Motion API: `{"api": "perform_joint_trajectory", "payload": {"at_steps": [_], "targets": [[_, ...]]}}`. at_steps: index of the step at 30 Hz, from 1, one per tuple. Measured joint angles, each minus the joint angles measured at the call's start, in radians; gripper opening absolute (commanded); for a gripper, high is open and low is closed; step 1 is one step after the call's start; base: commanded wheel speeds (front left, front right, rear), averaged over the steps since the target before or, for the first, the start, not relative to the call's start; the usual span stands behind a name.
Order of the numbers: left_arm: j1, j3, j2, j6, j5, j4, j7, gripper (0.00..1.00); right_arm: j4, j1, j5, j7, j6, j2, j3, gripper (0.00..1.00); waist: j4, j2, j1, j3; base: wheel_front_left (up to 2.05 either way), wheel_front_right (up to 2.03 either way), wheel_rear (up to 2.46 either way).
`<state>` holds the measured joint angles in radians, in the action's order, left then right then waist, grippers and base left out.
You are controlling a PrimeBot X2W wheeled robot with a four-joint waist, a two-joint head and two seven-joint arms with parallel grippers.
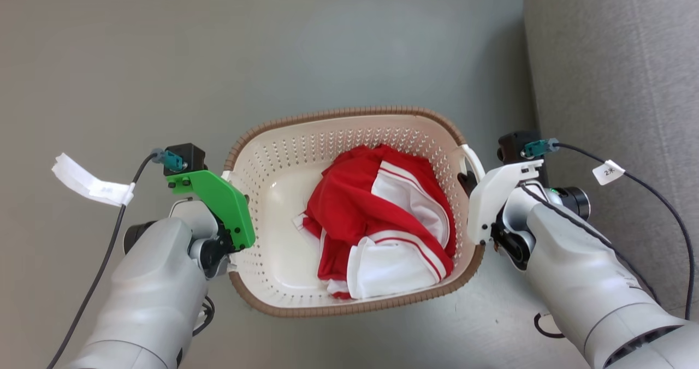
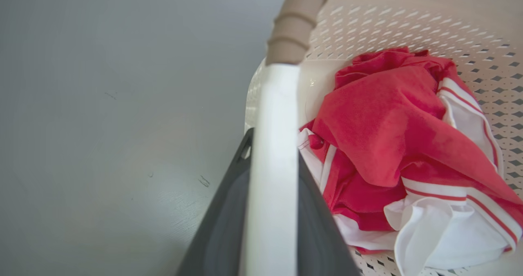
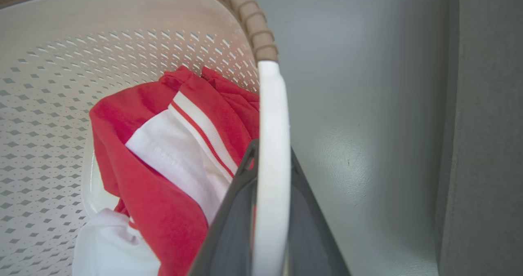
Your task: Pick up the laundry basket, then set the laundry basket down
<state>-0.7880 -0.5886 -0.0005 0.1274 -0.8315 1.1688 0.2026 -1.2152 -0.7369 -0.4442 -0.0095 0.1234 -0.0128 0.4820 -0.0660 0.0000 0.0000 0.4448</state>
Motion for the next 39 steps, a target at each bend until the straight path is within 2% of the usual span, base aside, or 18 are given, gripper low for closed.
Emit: {"api": "perform_joint_trajectory", "payload": {"at_steps": [24, 39], "targets": [[0.115, -0.007, 0.01, 0.0, -0.086, 0.018, 0.125, 0.0, -0.01, 0.089, -0.089, 0.161, 0.008, 0.008, 0.055, 0.0, -0.016, 0.0, 0.0, -0.262, 0.0, 0.0, 0.0], [0.178, -0.012, 0.013, 0.0, -0.119, 0.024, 0.176, 0.0, -0.002, 0.139, -0.124, 0.215, 0.009, 0.011, 0.087, 0.0, -0.014, 0.0, 0.0, -0.373, 0.0, 0.0, 0.0]]}}
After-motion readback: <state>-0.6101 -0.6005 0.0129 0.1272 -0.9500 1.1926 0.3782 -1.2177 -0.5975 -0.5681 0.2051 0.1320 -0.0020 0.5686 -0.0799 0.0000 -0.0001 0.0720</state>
